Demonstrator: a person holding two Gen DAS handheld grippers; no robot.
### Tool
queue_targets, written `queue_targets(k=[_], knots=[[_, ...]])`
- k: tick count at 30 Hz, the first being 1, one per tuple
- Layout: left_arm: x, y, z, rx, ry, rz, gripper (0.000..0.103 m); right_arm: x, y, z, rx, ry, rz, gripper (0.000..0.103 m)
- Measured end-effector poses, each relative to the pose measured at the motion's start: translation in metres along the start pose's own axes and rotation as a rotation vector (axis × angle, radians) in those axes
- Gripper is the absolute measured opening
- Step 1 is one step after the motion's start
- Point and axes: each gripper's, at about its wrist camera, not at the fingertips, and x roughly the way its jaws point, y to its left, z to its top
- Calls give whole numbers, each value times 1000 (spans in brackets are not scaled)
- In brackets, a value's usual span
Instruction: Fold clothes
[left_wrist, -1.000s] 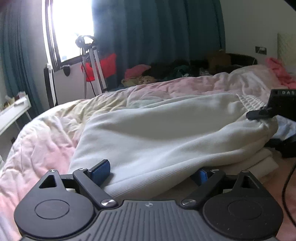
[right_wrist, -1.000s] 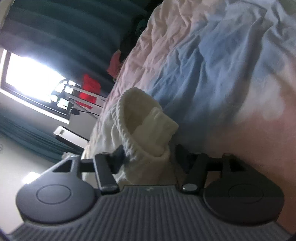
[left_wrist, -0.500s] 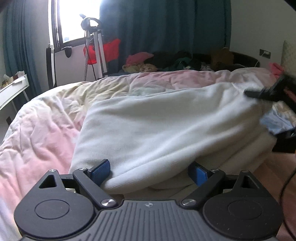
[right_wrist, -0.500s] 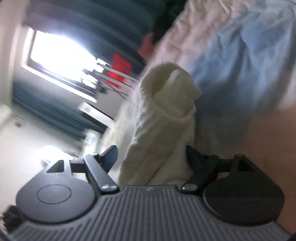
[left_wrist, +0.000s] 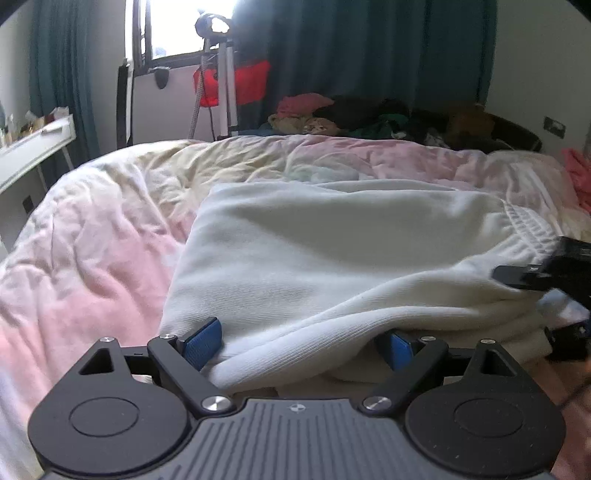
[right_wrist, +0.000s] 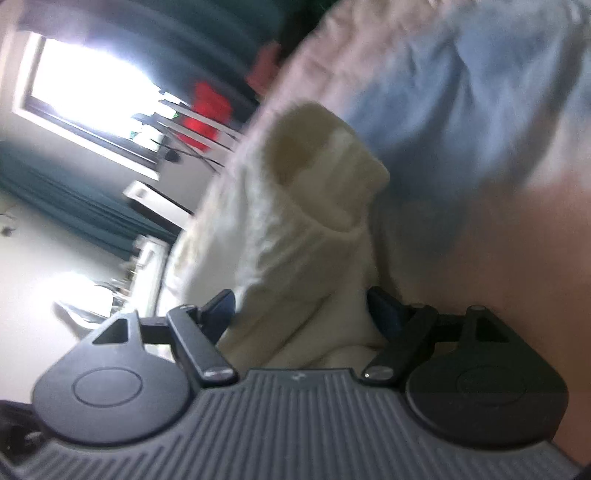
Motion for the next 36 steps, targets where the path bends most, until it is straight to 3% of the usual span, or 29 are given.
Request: queue_targets(k=[2,3,4,7,10,13,18,19,21,22,24,26,34,36], knots=[[-14,3,2,11,-11,-9,90,-1,4,-2,-28,-15,-38,69],[-21,6,4,1,-18,-26,90,-3,7,-4,-39,-25,-56,53],[-29,15,5,-33,-28,-60,90,-7,8,-6,-47,-35,-66,44],[-50,49,11,-174,-64,-130,92,-23,19,-9,-77,-87,-70,34],[-51,90,12,-381,-95,-147,96,-35,33,-12,-126,-140,-68,32],[-16,116,11,-501,28,-156,95,-32,39,-11,-164,-156,-79,32],[34,133,-5,-677,213,-256,89,-28,34,-8,-157,-151,-93,32],[35,133,-6,-686,207,-267,88,-27,34,-8,-160,-152,-94,32],[34,134,-9,-702,192,-289,69,-31,35,-10,-173,-157,-103,32],[31,134,-9,-707,180,-295,66,-30,37,-11,-183,-160,-109,32],[26,134,-9,-717,156,-307,45,-29,42,-13,-189,-172,-117,32],[17,135,-4,-732,131,-330,33,-30,49,-15,-200,-189,-122,32],[-17,136,22,-788,29,-425,23,-68,79,-6,-186,-306,-26,31],[-23,121,47,-772,8,-461,23,-82,82,4,-161,-340,2,31]])
